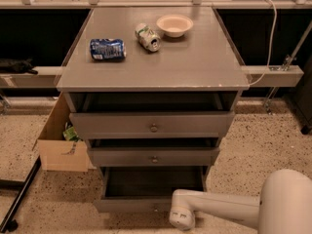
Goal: Close bottom drawer
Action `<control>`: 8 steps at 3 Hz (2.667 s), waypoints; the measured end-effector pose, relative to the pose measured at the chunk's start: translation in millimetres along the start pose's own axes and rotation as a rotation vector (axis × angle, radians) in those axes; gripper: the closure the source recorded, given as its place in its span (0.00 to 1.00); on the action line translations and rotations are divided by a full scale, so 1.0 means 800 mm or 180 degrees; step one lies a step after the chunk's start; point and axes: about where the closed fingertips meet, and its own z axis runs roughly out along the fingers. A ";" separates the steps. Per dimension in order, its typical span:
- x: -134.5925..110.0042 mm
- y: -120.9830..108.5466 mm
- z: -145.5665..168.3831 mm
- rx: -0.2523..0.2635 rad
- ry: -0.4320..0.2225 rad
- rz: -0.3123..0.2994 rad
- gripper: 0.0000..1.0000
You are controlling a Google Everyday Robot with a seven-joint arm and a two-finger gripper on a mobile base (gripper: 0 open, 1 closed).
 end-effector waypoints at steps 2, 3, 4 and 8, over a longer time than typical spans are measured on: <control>-0.002 -0.025 -0.003 0.0043 -0.0070 -0.0003 0.93; -0.005 -0.055 -0.001 0.0137 -0.0175 -0.0023 1.00; 0.031 -0.022 -0.002 0.0280 -0.0430 -0.0118 1.00; 0.072 0.137 -0.048 0.0137 -0.0841 -0.0041 1.00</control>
Offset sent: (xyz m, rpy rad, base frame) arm -0.0534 -0.0071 0.0091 -0.0638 0.0258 -0.0042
